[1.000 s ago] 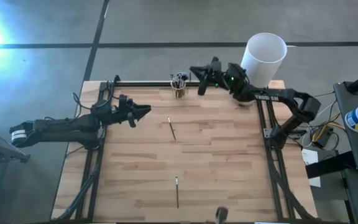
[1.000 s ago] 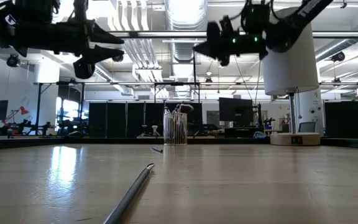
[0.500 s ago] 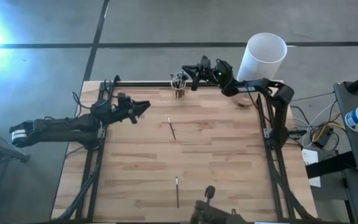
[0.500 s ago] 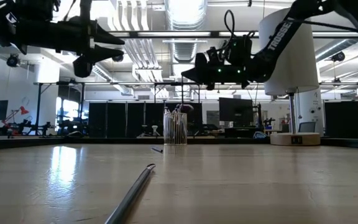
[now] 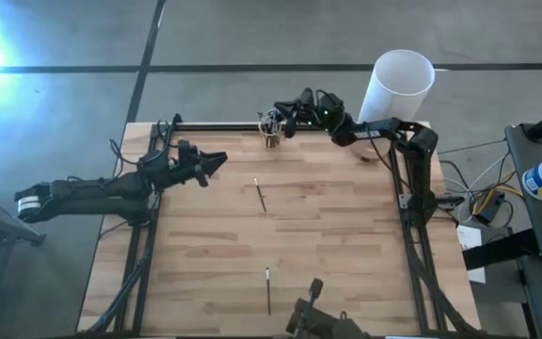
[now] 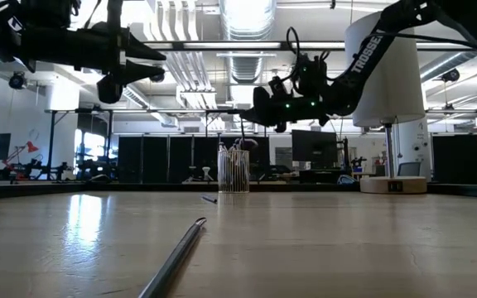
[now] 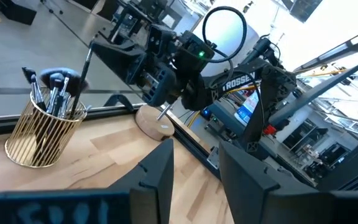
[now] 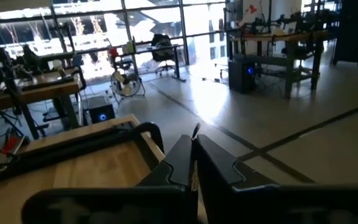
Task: Put items in baskets/containers
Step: Put the black liner brush into the yellow pen holder, then put the black eyeshadow brush into the yellow pen holder
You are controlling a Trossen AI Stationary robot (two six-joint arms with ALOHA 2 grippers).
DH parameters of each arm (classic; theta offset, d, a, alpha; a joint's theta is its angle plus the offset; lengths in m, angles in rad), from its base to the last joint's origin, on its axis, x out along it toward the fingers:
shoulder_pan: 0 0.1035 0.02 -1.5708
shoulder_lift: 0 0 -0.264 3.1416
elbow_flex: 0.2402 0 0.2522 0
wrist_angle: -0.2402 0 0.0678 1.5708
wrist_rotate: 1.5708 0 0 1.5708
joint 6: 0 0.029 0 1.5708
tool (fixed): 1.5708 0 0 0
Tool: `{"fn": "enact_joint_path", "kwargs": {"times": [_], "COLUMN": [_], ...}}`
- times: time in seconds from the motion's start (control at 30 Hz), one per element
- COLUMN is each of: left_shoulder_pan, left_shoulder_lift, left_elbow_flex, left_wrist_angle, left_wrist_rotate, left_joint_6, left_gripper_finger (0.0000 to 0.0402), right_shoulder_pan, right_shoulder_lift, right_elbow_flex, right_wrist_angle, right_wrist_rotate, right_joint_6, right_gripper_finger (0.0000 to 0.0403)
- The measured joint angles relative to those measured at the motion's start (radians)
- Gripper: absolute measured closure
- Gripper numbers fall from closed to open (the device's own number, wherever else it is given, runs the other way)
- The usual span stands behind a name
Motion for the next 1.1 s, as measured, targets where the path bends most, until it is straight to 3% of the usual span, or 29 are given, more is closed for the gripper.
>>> {"fn": "enact_joint_path", "kwargs": {"times": [0.27,0.43,0.57,0.77,1.0,1.1], "left_shoulder_pan": [0.000,0.000,0.000,0.000,-0.015,-0.034], "left_shoulder_lift": [0.000,0.000,0.000,0.002,0.013,0.026], "left_elbow_flex": [0.000,0.000,0.000,0.000,0.014,0.055], "left_wrist_angle": [-0.002,-0.001,-0.001,-0.011,-0.031,-0.132], "left_wrist_rotate": [0.001,0.001,0.004,0.013,0.085,0.093], "left_joint_6": [-0.004,-0.004,-0.004,-0.011,-0.004,0.041], "left_gripper_finger": [0.0283,0.0283,0.0283,0.0283,0.0289,0.0311], "right_shoulder_pan": [0.015,0.033,0.062,0.199,0.373,0.422], "right_shoulder_lift": [-0.009,-0.091,-0.193,-0.365,-0.525,-0.596], "right_elbow_flex": [-0.001,-0.001,-0.001,-0.037,-0.223,-0.312], "right_wrist_angle": [-0.053,-0.230,-0.461,-0.718,-0.643,-0.616], "right_wrist_rotate": [0.004,0.029,0.043,0.138,0.160,0.175], "right_joint_6": [0.010,0.004,-0.011,-0.042,0.048,0.086], "right_gripper_finger": [0.0321,0.0293,0.0308,0.0372,0.0394,0.0394]}}
